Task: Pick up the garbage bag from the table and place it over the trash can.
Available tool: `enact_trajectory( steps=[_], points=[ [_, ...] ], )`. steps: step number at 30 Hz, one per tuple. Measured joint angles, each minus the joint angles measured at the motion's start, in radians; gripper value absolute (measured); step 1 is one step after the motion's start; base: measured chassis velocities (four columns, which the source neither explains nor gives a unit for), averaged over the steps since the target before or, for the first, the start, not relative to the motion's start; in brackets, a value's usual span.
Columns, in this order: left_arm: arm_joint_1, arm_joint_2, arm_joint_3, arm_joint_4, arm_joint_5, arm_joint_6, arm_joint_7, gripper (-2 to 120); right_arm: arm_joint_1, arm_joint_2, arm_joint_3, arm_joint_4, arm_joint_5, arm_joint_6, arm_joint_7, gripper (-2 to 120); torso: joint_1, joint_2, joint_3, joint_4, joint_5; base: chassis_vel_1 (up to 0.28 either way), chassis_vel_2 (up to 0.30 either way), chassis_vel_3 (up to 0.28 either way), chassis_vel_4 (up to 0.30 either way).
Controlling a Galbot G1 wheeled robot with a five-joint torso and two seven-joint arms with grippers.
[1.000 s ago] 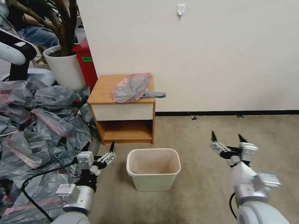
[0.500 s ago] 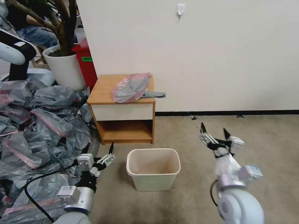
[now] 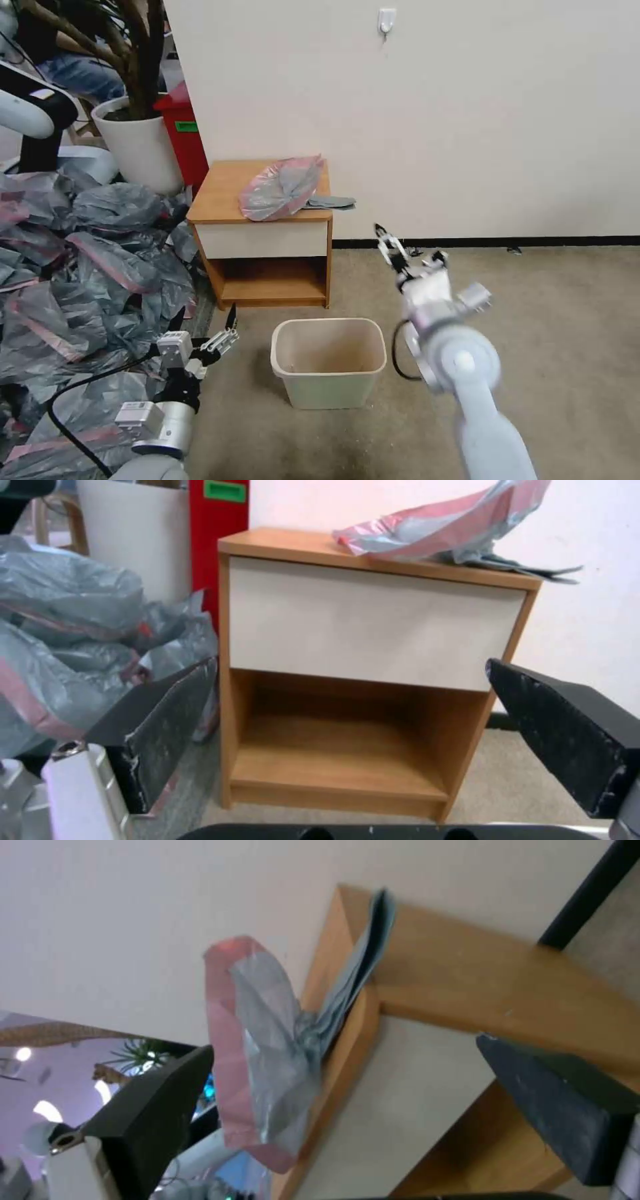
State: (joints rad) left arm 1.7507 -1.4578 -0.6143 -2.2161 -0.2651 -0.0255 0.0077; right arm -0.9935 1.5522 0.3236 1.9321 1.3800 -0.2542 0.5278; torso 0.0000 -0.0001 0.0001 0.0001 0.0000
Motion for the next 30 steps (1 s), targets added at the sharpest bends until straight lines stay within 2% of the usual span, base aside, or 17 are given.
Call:
enact_trajectory(
  steps=[7,8,11,13,15,20,30],
  points=[
    [0.004,-0.019,-0.021,0.005,0.009,-0.008,0.001,100,0.200,0.036,-0.025,-0.235,0.032,0.023,-0.005,100,0.000,0.000,0.000,0.0000,-0.0001,0.000,0.000,0.000,0.000],
    [0.004,-0.019,-0.021,0.005,0.009,-0.008,0.001,100,0.200,0.036,-0.025,-0.235,0.032,0.023,-0.005,100,0.000,0.000,0.000,0.0000,-0.0001,0.000,0.000,0.000,0.000],
    [0.010,-0.029,-0.032,0.005,0.015,-0.012,0.001,100,0.269,0.042,-0.040,-0.347,0.034,0.032,-0.018,100,0.000,0.000,0.000,0.0000,-0.0001,0.000,0.000,0.000,0.000],
    [0.011,-0.032,-0.034,0.005,0.017,-0.013,0.001,100,0.279,0.042,-0.044,-0.367,0.033,0.035,-0.022,100,0.000,0.000,0.000,0.0000,-0.0001,0.000,0.000,0.000,0.000],
    [0.015,-0.042,-0.040,0.004,0.023,-0.018,0.000,100,0.317,0.040,-0.055,-0.438,0.028,0.046,-0.039,100,0.000,0.000,0.000,0.0000,0.0000,0.000,0.000,0.000,0.000],
    [0.022,-0.056,-0.046,0.003,0.035,-0.023,-0.001,100,0.366,0.040,-0.058,-0.510,0.023,0.058,-0.062,100,0.000,0.000,0.000,0.0000,0.0000,0.000,0.000,0.000,0.000],
    [0.028,-0.070,-0.051,-0.002,0.055,-0.027,-0.001,100,0.414,0.048,-0.054,-0.573,0.019,0.064,-0.080,100,0.000,0.000,0.000,-0.0001,0.0000,0.000,0.000,0.000,0.000]
  ],
)
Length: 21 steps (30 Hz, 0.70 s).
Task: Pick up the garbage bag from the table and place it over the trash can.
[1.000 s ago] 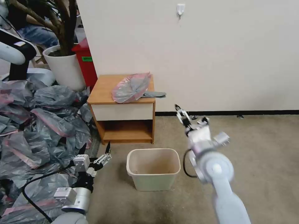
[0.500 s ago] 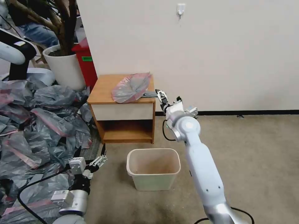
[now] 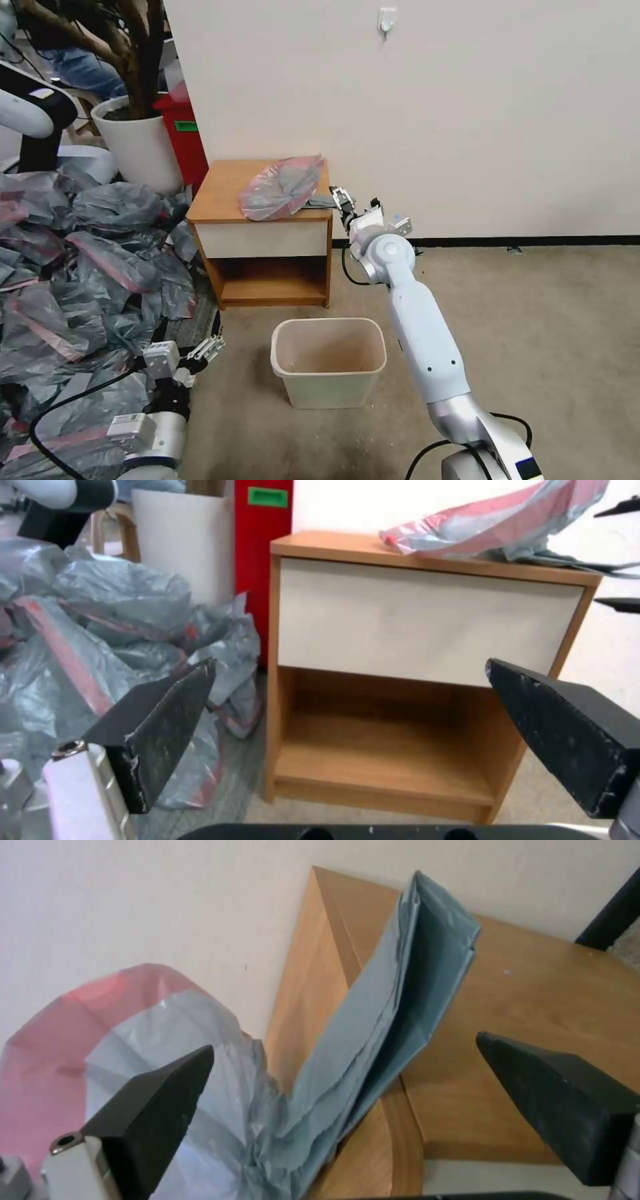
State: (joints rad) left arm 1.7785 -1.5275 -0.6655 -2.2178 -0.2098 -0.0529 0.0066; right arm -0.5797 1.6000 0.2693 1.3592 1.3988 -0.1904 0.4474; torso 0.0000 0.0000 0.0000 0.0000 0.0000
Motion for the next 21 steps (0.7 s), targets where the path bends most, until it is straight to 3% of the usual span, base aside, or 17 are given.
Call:
enact_trajectory(
  steps=[12,21],
  points=[
    [0.012,0.000,-0.014,-0.004,0.012,-0.011,0.000,100,0.037,0.008,0.003,-0.062,-0.019,0.011,-0.014,96,0.000,0.000,0.000,0.0000,0.0000,0.000,0.000,0.000,0.000],
    [0.024,0.002,-0.025,-0.008,0.023,-0.017,-0.001,100,0.052,0.008,0.009,-0.091,-0.034,0.022,-0.031,73,0.000,0.000,0.000,0.0001,0.0000,0.000,0.000,0.000,0.000]
  ],
)
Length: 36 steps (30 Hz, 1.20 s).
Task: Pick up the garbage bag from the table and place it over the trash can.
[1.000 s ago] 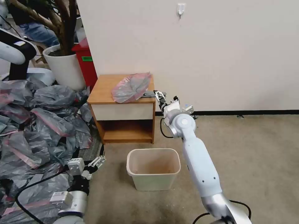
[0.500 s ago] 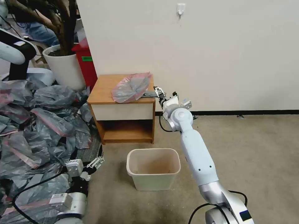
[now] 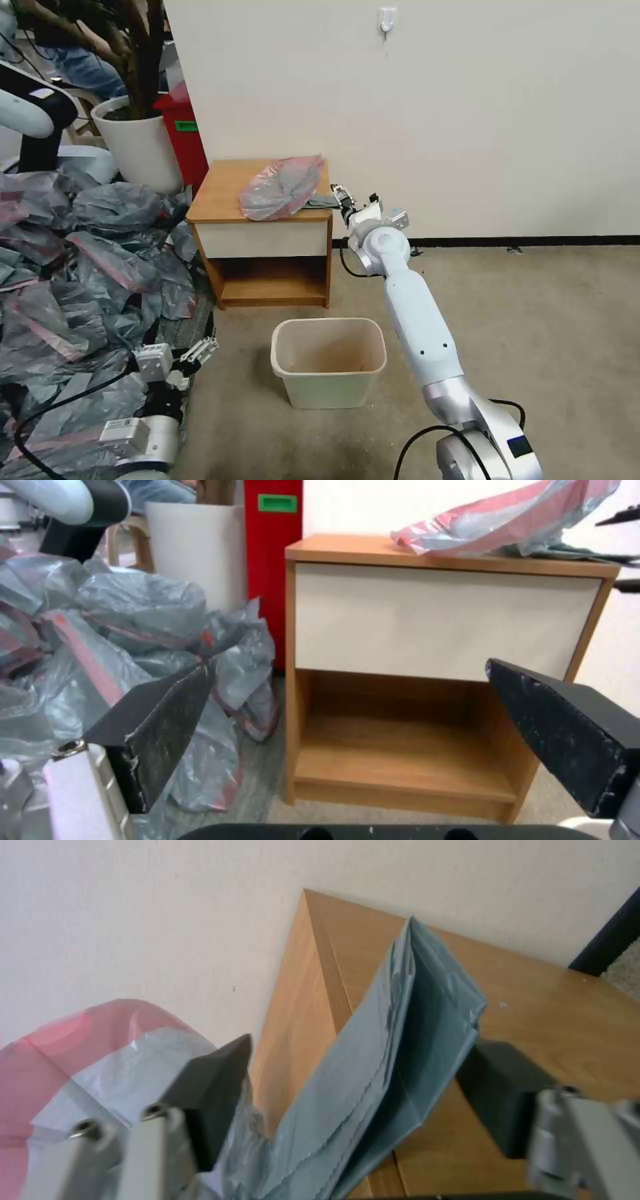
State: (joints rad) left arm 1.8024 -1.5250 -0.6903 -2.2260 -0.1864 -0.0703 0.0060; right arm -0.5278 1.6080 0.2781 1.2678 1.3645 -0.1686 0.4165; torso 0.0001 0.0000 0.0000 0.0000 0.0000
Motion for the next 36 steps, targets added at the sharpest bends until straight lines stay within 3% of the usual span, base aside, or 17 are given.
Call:
enact_trajectory(
  steps=[4,14,18,31,36],
  points=[
    [0.003,0.000,-0.006,-0.003,0.001,-0.002,0.000,100,0.000,0.000,0.004,-0.002,-0.005,0.001,-0.003,53,0.000,0.000,0.000,0.0000,0.0000,0.000,0.000,0.000,0.000],
    [0.011,0.003,-0.013,-0.008,0.001,-0.006,0.000,100,-0.004,0.000,0.008,0.001,-0.013,0.003,-0.004,22,0.000,0.000,0.000,0.0000,0.0000,0.000,0.000,0.000,0.000],
    [0.013,0.003,-0.013,-0.008,0.001,-0.009,0.000,100,-0.006,0.000,0.009,0.007,-0.019,0.004,-0.004,3,0.000,0.000,0.000,0.0000,0.0000,0.000,0.000,0.000,0.000],
    [0.013,0.001,-0.010,-0.007,0.001,-0.013,0.000,100,-0.033,0.000,0.014,0.059,-0.023,0.006,0.009,0,0.000,0.000,0.000,0.0000,0.0000,0.000,0.000,0.000,0.000],
    [0.008,-0.003,-0.007,0.000,0.001,-0.019,0.000,100,-0.113,-0.029,-0.013,0.176,-0.026,0.005,0.053,0,0.000,0.000,0.000,0.0001,0.0001,0.000,0.000,0.000,0.000]
  ],
)
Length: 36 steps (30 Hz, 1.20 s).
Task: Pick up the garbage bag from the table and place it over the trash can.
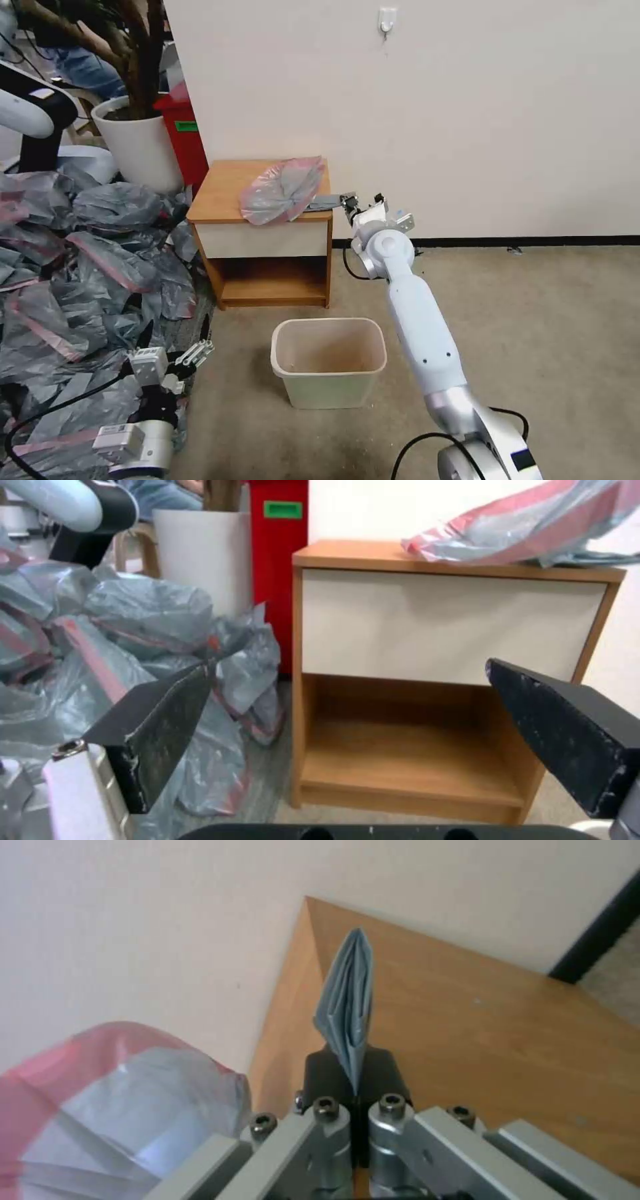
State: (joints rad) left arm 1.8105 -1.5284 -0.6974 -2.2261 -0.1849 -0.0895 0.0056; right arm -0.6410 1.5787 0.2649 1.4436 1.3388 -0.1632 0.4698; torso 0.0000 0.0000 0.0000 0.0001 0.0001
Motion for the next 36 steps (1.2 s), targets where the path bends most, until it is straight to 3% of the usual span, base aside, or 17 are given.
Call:
enact_trajectory(
  steps=[9,11,18,20,25,28,36],
  points=[
    [-0.013,0.001,0.012,0.014,0.001,-0.005,-0.001,100,-0.156,-0.069,-0.030,0.238,-0.002,-0.008,0.065,0,0.000,0.000,0.000,-0.0002,-0.0001,0.000,0.000,0.000,0.000],
    [-0.023,0.001,0.019,0.018,0.002,-0.005,-0.001,100,-0.256,-0.083,-0.038,0.352,-0.004,-0.013,0.089,0,0.000,0.000,0.000,-0.0001,-0.0001,0.000,0.000,0.000,0.000],
    [-0.031,0.001,0.029,0.022,0.006,-0.005,-0.001,100,-0.470,-0.066,-0.072,0.507,-0.041,-0.018,0.111,0,0.000,0.000,0.000,-0.0003,0.0000,0.000,0.000,0.000,0.000],
    [-0.031,0.004,0.031,0.023,0.007,-0.005,-0.001,100,-0.582,-0.059,-0.132,0.555,-0.101,-0.012,0.104,0,0.000,0.000,0.000,-0.0001,-0.0001,0.000,0.000,0.000,0.000],
    [-0.029,0.010,0.031,0.021,0.007,-0.009,0.000,100,-0.740,-0.054,-0.244,0.565,-0.263,0.024,0.069,0,0.000,0.000,0.000,-0.0002,-0.0005,0.000,0.000,0.000,0.000],
    [-0.027,0.011,0.031,0.019,0.007,-0.013,0.000,100,-0.763,-0.049,-0.249,0.568,-0.300,0.033,0.065,0,0.000,0.000,0.000,0.0006,-0.0031,0.000,0.000,0.000,0.000],
    [-0.020,0.012,0.032,0.018,0.008,-0.028,0.000,100,-0.772,-0.049,-0.251,0.542,-0.371,0.058,0.056,0,0.000,0.000,0.000,0.0003,-0.0038,0.000,0.000,0.000,0.000]
  ],
)
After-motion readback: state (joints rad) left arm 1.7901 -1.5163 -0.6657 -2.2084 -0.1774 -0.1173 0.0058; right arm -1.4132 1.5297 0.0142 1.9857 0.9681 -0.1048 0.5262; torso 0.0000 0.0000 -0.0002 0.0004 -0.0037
